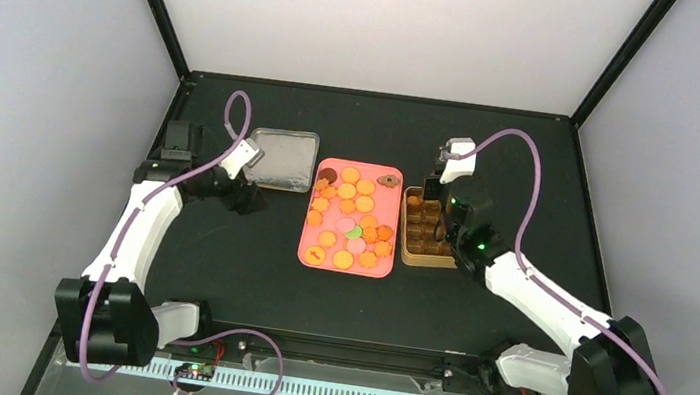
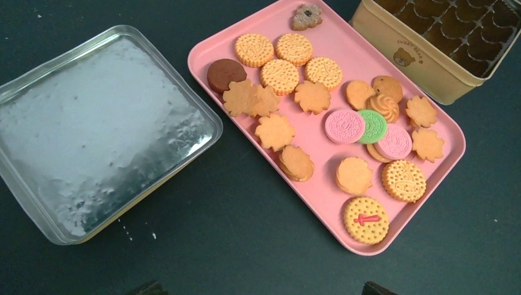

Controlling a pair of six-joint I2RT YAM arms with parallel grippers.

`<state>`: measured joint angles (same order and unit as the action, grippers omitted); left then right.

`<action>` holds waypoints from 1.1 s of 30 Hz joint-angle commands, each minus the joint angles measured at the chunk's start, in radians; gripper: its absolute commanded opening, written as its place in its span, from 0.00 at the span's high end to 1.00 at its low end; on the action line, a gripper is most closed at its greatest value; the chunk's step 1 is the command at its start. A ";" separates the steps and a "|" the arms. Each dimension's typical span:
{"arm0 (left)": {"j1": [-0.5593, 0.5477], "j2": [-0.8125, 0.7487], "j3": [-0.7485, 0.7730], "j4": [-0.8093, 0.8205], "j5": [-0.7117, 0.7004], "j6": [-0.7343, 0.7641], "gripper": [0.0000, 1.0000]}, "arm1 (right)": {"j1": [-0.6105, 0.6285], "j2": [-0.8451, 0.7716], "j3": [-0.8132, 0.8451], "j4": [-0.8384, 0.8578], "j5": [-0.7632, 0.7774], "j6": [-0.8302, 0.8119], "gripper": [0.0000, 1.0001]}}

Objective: Pack the cookies
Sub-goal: Place the fake cookies in the empty pocket of the box.

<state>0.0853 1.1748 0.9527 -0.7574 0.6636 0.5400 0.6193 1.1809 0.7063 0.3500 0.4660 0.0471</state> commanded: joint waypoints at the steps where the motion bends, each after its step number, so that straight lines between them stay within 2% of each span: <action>1: 0.008 0.002 -0.032 0.072 0.048 0.016 0.15 | -0.025 0.031 0.019 0.008 -0.016 0.013 0.94; 8: 0.008 0.020 -0.081 0.147 0.046 -0.028 0.14 | -0.052 0.071 0.018 0.003 -0.021 0.017 0.91; 21: 0.007 -0.022 -0.058 0.121 0.028 0.001 0.14 | -0.081 0.118 0.025 0.032 -0.064 0.025 0.82; 27: 0.010 -0.026 -0.052 0.107 0.022 0.006 0.14 | -0.081 0.126 0.030 0.035 -0.064 0.033 0.68; 33: 0.010 -0.031 -0.033 0.099 0.028 0.003 0.14 | -0.081 0.088 0.034 0.024 -0.067 0.031 0.69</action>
<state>0.0856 1.1648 0.8749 -0.6460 0.6796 0.5217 0.5434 1.3025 0.7177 0.3538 0.4042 0.0696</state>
